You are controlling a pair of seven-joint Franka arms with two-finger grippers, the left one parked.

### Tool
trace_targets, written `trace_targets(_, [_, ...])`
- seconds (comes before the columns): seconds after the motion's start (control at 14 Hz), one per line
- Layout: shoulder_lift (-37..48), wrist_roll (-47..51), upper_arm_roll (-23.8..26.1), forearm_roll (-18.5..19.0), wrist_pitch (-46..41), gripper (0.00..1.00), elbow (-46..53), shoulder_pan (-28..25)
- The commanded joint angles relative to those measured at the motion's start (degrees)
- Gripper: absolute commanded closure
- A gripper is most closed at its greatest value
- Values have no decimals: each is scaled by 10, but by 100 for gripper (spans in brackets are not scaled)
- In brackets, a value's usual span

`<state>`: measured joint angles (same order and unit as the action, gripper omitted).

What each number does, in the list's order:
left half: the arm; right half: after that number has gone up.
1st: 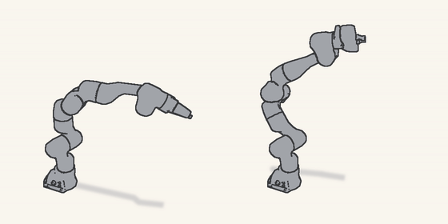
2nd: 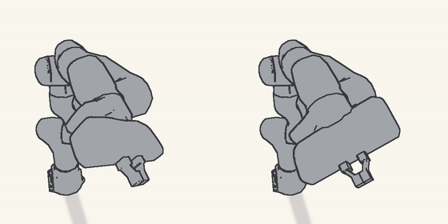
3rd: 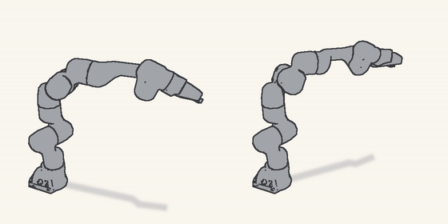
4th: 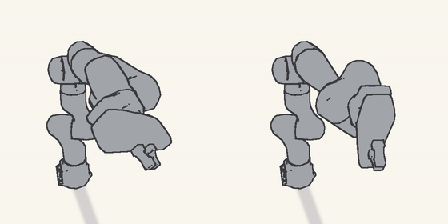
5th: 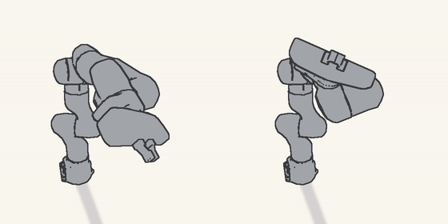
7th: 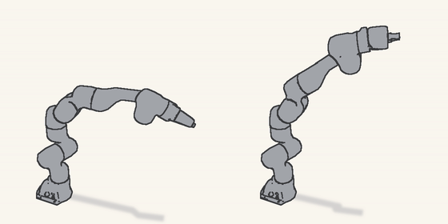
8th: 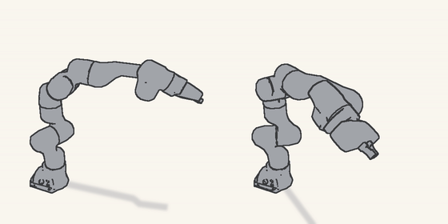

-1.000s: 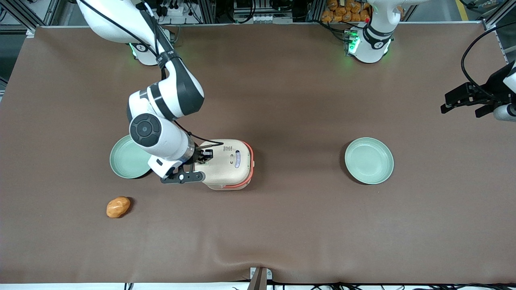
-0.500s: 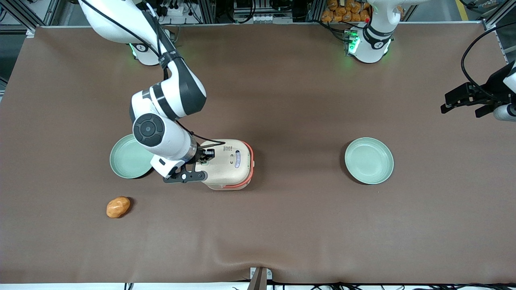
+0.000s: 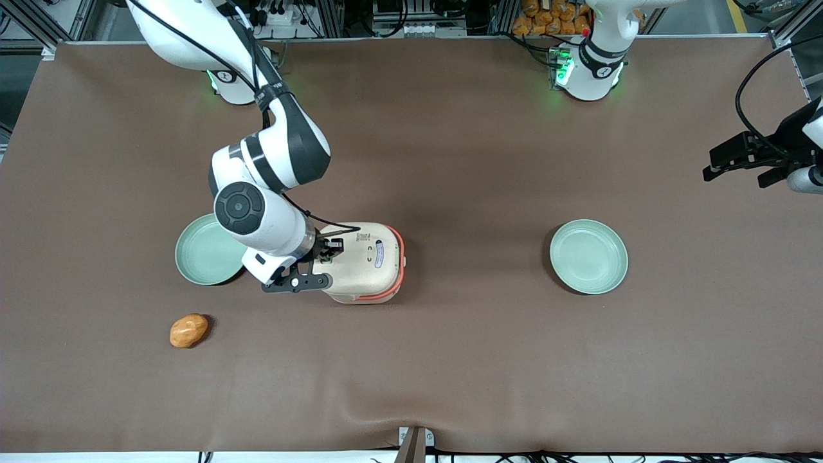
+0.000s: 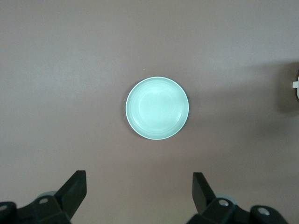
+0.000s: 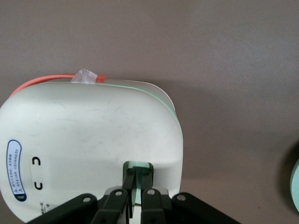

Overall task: Press rice cooker button with right arm
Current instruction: 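Press down on the rice cooker's lid button with the right gripper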

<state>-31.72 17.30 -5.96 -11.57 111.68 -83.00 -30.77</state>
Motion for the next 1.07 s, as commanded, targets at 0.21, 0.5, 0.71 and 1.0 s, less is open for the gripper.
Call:
trace_targets(0.21, [-14, -8, -5, -6, 1, 88, 11, -10])
trace_targets(0.5, [-6, -8, -6, -8, -29, 88, 24, -8])
trace_targets(0.71, [-5, -7, -6, -9, -55, 88, 42, -7])
trace_targets(1.0, [11, -7, -5, -13, -94, 88, 63, -2])
